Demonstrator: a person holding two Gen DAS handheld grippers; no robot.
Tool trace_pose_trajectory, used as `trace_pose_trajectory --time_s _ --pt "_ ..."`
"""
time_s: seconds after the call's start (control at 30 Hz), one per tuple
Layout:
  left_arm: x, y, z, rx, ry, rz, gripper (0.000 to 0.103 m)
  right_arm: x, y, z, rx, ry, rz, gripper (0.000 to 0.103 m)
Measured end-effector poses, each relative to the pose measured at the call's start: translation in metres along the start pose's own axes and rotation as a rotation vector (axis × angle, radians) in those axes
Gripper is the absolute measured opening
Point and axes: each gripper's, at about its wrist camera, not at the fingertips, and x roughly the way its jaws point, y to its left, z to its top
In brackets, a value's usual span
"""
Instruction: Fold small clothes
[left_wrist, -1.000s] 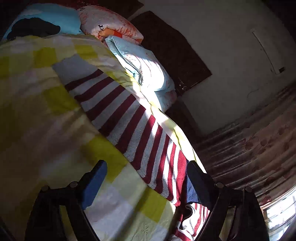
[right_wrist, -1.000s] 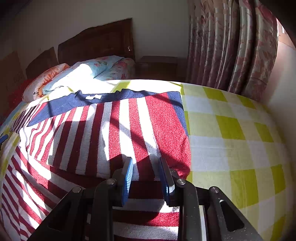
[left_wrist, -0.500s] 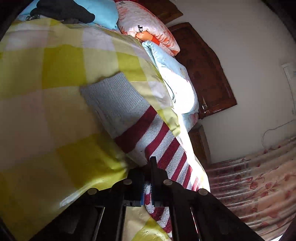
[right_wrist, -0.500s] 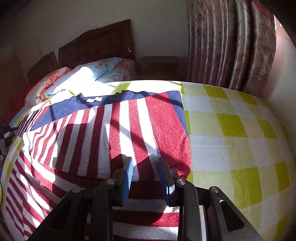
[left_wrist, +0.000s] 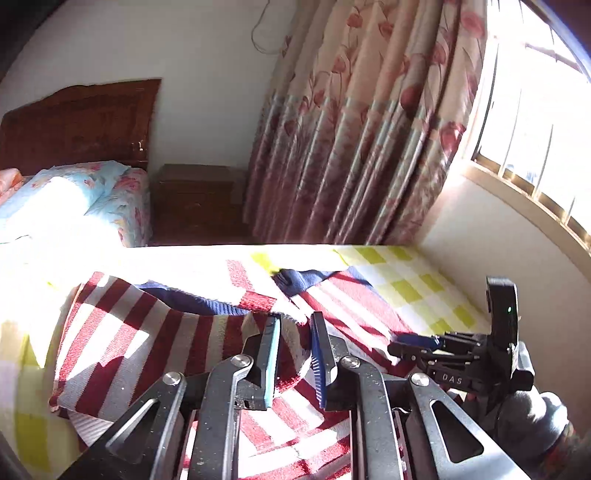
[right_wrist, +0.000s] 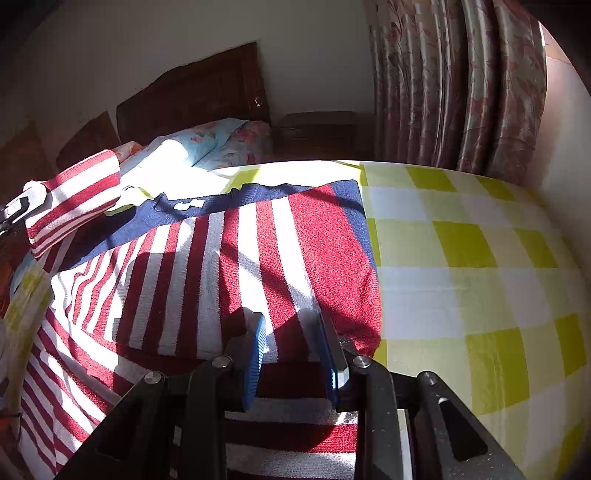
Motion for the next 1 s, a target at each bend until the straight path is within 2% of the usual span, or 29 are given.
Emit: trace_pose_trajectory --time_s 0.03,0.07,0.1,0.17,0.23,0.33,0.47,0.57,0.67,0.73,0.87,1.0 --pt "0.010 -0.009 -0.011 0.017 0.046 -0.001 0.001 0.000 -0.001 0.000 0.004 -0.001 0.004 0.028" --pt "0.013 -0.017 -0.022 0.020 0.077 -0.003 0.065 0.000 -0.001 0.000 0.009 -0.001 0.009 0.028" --pt "0.013 -0.015 -0.026 0.008 0.089 -0.005 0.103 0.000 -0.003 0.000 0.016 -0.002 0.015 0.028" --pt "-0.002 -0.005 -0.033 -0.050 0.061 0.002 0.103 -0.001 -0.004 0.000 0.028 -0.004 0.029 0.028" --pt "-0.035 0.018 -0.039 -0.140 -0.029 0.016 0.103 -0.001 -0.006 0.000 0.036 -0.005 0.039 0.028" --pt "-0.062 0.058 -0.046 -0.293 -0.140 0.110 0.103 -0.001 -0.006 0.000 0.036 -0.006 0.040 0.028" --pt "-0.076 0.112 -0.069 -0.502 -0.179 0.252 0.103 -0.003 -0.006 0.000 0.041 -0.017 0.027 0.027" --pt "-0.079 0.137 -0.083 -0.627 -0.193 0.304 0.103 -0.015 0.003 0.001 0.022 -0.077 -0.025 0.028" --pt "-0.073 0.140 -0.086 -0.625 -0.168 0.335 0.103 -0.025 0.023 0.012 -0.003 -0.111 0.066 0.028" --pt "-0.069 0.136 -0.085 -0.595 -0.142 0.346 0.103 -0.022 0.048 0.027 -0.070 -0.108 0.080 0.028" --pt "-0.065 0.127 -0.083 -0.541 -0.132 0.363 0.103 0.006 0.100 0.057 -0.168 -0.049 0.152 0.028" --pt "-0.062 0.129 -0.083 -0.547 -0.124 0.362 0.103 0.045 0.139 0.076 -0.195 0.023 0.222 0.028"
